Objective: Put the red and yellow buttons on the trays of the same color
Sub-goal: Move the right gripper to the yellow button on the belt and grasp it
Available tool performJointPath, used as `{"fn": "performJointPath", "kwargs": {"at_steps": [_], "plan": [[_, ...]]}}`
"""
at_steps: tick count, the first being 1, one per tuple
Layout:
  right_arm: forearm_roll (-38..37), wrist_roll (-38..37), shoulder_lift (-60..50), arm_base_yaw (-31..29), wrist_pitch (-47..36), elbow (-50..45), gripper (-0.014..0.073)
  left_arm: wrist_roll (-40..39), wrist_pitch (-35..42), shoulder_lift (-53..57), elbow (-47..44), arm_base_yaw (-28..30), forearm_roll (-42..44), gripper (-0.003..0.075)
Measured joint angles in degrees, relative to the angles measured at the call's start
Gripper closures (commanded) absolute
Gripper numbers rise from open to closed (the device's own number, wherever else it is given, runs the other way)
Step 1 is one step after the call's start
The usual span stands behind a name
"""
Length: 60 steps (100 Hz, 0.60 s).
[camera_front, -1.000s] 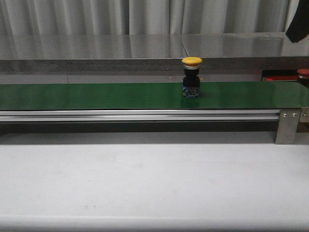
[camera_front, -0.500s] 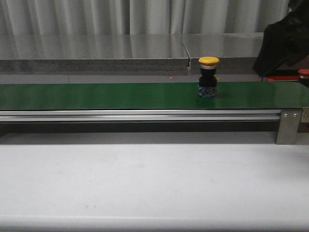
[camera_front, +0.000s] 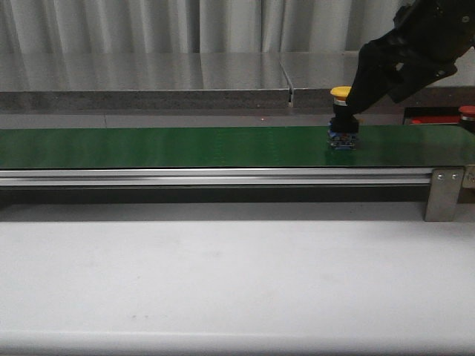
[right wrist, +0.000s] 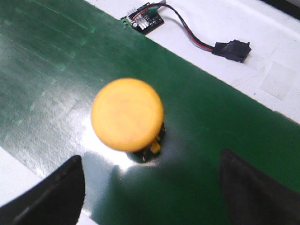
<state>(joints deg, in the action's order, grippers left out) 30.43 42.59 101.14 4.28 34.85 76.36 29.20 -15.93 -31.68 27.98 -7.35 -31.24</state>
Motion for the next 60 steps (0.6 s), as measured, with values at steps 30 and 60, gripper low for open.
{"fn": "performJointPath", "kwargs": {"at_steps": [30, 60], "plan": [[1.0, 0.0, 5.9, 0.0, 0.1, 3.5, 0.0014, 0.0, 0.0, 0.0, 0.0, 0.0, 0.0, 0.0739], [1.3, 0.0, 6.7, 0.0, -0.5, 3.5, 0.0441, 0.0, 0.0, 0.0, 0.0, 0.0, 0.0, 0.0739]]}}
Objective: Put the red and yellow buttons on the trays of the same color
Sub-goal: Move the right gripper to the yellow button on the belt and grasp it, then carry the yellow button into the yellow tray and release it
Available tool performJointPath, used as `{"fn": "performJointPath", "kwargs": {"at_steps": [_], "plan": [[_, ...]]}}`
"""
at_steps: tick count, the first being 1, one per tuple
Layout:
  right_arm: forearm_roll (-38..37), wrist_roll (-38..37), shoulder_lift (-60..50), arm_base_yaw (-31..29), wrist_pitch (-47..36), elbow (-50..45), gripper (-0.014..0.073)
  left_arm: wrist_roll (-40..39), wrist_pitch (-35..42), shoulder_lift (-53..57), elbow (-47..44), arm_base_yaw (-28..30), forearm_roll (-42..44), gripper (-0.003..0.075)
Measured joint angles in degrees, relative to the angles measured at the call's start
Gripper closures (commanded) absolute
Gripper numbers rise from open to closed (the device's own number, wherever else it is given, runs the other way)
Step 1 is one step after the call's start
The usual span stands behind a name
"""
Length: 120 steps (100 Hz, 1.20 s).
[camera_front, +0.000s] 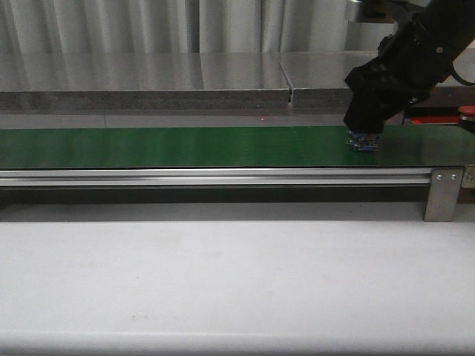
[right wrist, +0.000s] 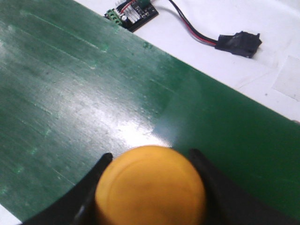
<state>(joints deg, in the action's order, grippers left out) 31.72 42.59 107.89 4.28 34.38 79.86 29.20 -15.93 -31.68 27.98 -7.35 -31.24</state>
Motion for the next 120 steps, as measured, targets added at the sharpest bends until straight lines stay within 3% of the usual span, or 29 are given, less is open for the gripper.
{"fn": "performJointPath", "kwargs": {"at_steps": [6, 32, 63, 95, 120], "plan": [[0.0, 0.1, 0.0, 0.0, 0.0, 0.0, 0.0475, 0.0, 0.0, 0.0, 0.0, 0.0, 0.0, 0.0739], [0.0, -0.6, -1.2, -1.6, 2.4, 0.1, 0.0476, 0.0, 0.0, 0.0, 0.0, 0.0, 0.0, 0.0739], [-0.5, -6.0, -10.8, -11.7, 6.6, -2.0, 0.0477, 0.0, 0.0, 0.0, 0.0, 0.0, 0.0, 0.0739], [-1.4, -9.6, -24.7, -26.4, 6.4, -14.9, 0.0482, 0.0, 0.0, 0.0, 0.0, 0.0, 0.0, 0.0739], [-1.4, -11.6, -33.4, -29.5, -0.4, -31.8, 0.0482, 0.0, 0.0, 0.0, 0.0, 0.0, 0.0, 0.0739]]}}
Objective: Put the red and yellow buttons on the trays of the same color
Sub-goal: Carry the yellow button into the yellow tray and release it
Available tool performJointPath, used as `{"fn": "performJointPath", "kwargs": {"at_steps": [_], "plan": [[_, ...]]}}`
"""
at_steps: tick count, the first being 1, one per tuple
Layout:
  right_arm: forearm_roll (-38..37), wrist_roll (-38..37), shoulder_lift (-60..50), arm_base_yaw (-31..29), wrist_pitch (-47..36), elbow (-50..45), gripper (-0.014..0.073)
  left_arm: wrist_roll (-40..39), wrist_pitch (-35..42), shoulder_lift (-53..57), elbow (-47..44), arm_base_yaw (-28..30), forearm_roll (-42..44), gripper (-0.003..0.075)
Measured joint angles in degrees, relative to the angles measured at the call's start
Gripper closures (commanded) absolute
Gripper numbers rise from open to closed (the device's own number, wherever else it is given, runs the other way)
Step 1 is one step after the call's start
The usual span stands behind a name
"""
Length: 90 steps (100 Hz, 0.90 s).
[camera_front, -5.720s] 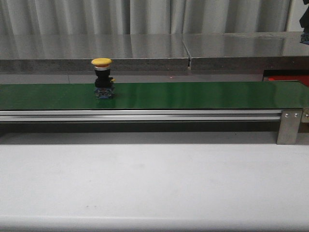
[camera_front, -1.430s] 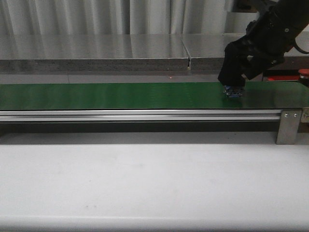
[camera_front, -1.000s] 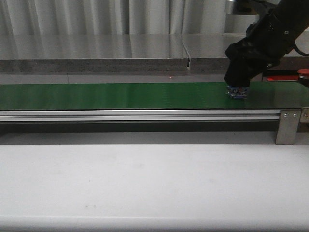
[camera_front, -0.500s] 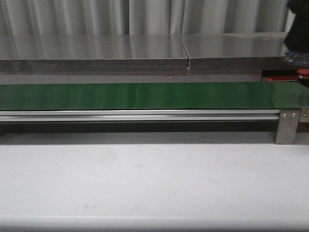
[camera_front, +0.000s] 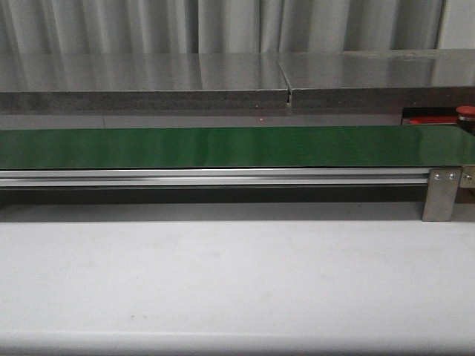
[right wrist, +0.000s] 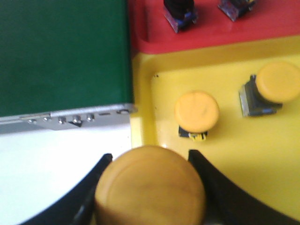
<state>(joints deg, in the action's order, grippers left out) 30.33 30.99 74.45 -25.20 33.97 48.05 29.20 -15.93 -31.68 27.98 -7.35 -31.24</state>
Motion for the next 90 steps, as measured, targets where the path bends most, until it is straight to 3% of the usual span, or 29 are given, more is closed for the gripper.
{"fn": "performJointPath", "kwargs": {"at_steps": [30, 90], "plan": [[1.6, -3.8, -1.2, 0.0, -11.6, -12.0, 0.0482, 0.0, 0.0, 0.0, 0.0, 0.0, 0.0, 0.0739], [2.4, -4.2, 9.5, 0.0, -23.6, -14.8, 0.0482, 0.0, 0.0, 0.0, 0.0, 0.0, 0.0, 0.0739]]}}
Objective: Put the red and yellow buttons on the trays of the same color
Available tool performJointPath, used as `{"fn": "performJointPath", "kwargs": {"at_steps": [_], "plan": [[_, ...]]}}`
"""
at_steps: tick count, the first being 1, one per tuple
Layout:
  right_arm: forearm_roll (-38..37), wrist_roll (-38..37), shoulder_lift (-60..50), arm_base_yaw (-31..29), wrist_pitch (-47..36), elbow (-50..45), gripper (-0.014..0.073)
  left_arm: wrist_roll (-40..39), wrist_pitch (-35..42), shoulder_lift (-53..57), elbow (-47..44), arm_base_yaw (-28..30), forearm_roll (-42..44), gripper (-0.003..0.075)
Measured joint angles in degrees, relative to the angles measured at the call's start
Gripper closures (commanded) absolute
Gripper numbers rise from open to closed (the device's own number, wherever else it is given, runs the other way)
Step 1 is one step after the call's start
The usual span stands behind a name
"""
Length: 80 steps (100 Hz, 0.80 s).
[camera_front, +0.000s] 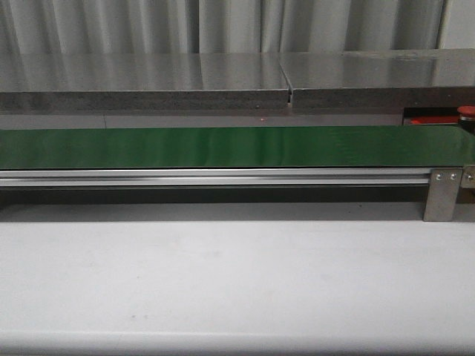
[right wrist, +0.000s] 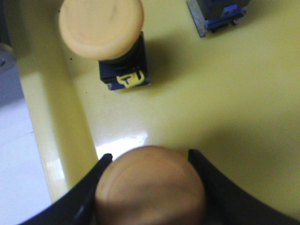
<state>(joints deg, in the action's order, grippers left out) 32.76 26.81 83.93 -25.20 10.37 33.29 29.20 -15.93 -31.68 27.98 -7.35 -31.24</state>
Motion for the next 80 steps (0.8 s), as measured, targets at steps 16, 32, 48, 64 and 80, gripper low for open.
{"fn": "performJointPath", "kwargs": {"at_steps": [16, 32, 48, 64, 80], "plan": [[0.1, 0.0, 1.9, 0.0, -1.3, 0.0, 0.0479, 0.0, 0.0, 0.0, 0.0, 0.0, 0.0, 0.0739], [0.2, 0.0, 2.1, 0.0, -1.8, 0.0, 0.0465, 0.0, 0.0, 0.0, 0.0, 0.0, 0.0, 0.0739], [0.4, 0.0, 2.1, 0.0, -1.8, 0.0, 0.0300, 0.0, 0.0, 0.0, 0.0, 0.0, 0.0, 0.0739], [1.2, 0.0, 2.1, 0.0, -0.8, 0.4, 0.0080, 0.0, 0.0, 0.0, 0.0, 0.0, 0.0, 0.0739], [2.2, 0.0, 2.0, 0.0, 1.8, 1.9, 0.0036, 0.0, 0.0, 0.0, 0.0, 0.0, 0.0, 0.0739]]}}
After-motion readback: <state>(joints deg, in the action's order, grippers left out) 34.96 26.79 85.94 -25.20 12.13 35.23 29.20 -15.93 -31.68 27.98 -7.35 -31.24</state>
